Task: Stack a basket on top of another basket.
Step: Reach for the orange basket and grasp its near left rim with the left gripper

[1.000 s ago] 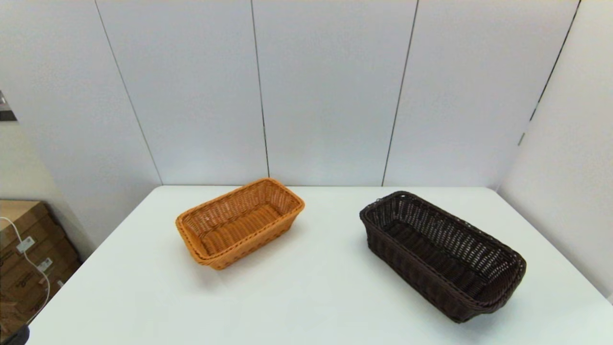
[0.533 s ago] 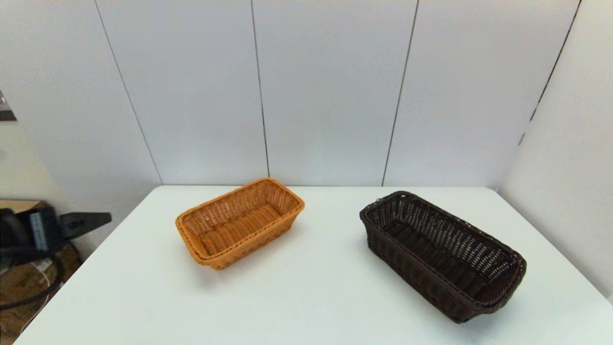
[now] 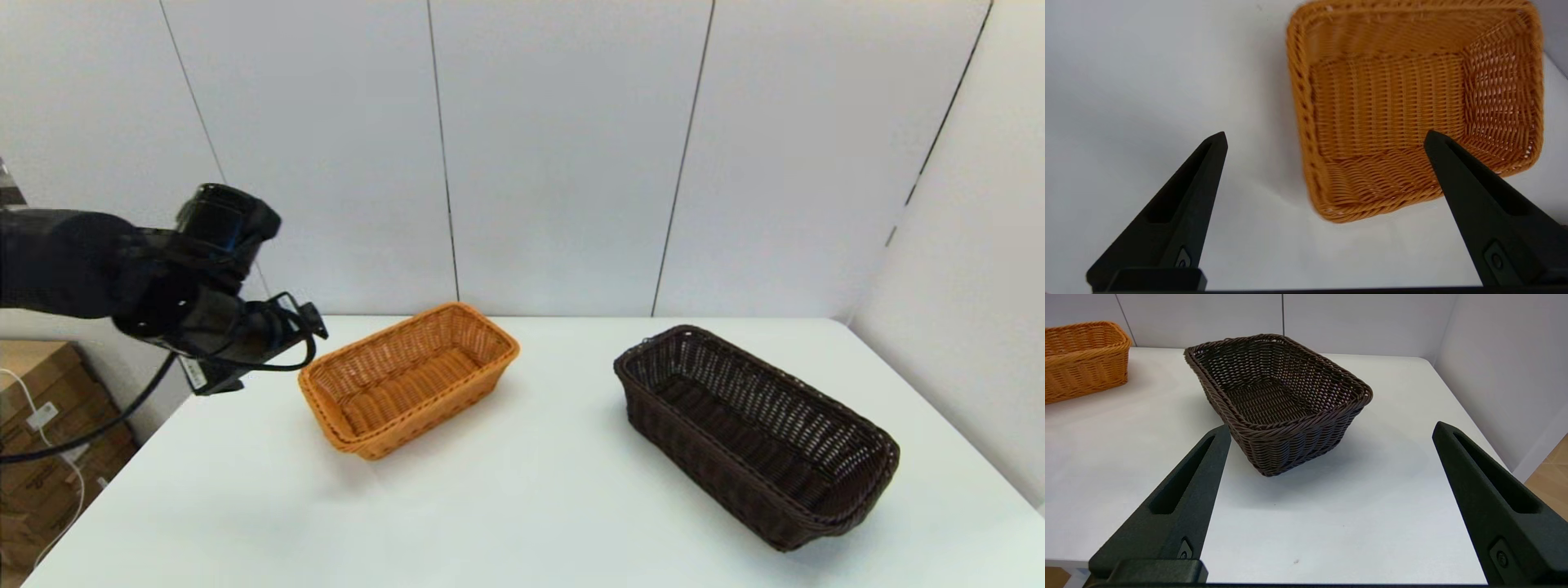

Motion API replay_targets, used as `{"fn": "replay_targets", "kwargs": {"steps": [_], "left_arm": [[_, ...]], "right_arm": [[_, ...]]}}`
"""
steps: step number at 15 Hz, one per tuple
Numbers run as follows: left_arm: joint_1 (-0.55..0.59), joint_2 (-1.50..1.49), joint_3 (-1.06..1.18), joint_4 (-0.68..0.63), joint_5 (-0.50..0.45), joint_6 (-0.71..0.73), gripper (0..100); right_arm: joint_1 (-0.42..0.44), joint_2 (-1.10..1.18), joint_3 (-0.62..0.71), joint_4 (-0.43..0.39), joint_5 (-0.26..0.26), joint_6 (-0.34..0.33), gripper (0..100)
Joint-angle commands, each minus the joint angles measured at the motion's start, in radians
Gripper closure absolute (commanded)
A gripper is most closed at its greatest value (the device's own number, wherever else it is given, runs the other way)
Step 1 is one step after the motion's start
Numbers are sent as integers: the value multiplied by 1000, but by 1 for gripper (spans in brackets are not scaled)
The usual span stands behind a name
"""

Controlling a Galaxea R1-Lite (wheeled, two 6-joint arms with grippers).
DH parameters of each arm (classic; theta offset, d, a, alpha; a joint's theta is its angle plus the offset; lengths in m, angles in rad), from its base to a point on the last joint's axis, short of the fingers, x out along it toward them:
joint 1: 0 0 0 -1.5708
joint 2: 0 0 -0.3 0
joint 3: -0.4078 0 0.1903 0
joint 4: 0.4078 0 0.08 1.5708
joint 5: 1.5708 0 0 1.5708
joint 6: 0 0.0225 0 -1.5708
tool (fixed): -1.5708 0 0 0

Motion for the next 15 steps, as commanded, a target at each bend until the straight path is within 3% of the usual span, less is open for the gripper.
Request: {"fn": "replay_targets", "kwargs": {"steps": [1, 6, 15], "left_arm": [[-70, 239, -161, 63, 1, -98, 0], [-44, 328, -227, 154, -118, -170, 0], [25, 420, -232, 183, -167, -193, 0]], "right_arm": [[0, 1, 0, 0, 1, -2, 0], [0, 1, 0, 0, 1, -2, 0], [0, 1, 0, 0, 0, -4, 0]]}}
